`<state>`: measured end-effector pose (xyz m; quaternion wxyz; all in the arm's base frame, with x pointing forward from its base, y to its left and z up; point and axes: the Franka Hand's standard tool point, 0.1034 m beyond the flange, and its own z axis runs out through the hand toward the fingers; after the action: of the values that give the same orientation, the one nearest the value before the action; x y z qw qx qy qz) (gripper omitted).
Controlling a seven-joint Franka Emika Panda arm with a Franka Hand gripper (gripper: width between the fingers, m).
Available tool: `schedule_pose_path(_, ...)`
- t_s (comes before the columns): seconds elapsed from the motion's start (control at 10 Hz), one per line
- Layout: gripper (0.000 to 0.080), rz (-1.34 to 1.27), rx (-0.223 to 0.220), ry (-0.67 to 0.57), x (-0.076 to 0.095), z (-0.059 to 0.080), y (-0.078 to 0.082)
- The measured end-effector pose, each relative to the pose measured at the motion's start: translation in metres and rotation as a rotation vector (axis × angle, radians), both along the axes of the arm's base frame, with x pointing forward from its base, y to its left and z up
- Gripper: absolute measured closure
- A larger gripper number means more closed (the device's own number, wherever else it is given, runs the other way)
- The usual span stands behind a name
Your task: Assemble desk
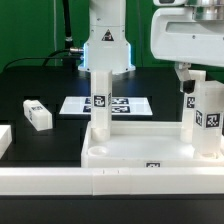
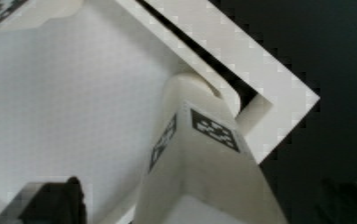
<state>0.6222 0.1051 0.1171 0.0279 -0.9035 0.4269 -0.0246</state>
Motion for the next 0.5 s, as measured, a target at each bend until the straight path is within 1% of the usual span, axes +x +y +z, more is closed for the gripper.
schedule_pose_path(0.3, 0.0151, 0.214, -0.016, -0.006, 0.0, -0.0002, -0.0007)
schedule_pose_path(0.4, 0.0151, 0.337, -0.034, -0.005, -0.0006, -0.0008, -0.0001)
schedule_pose_path(0.5, 0.0151, 0.442, -0.042, -0.01, 0.0007, 0.0005, 0.0005)
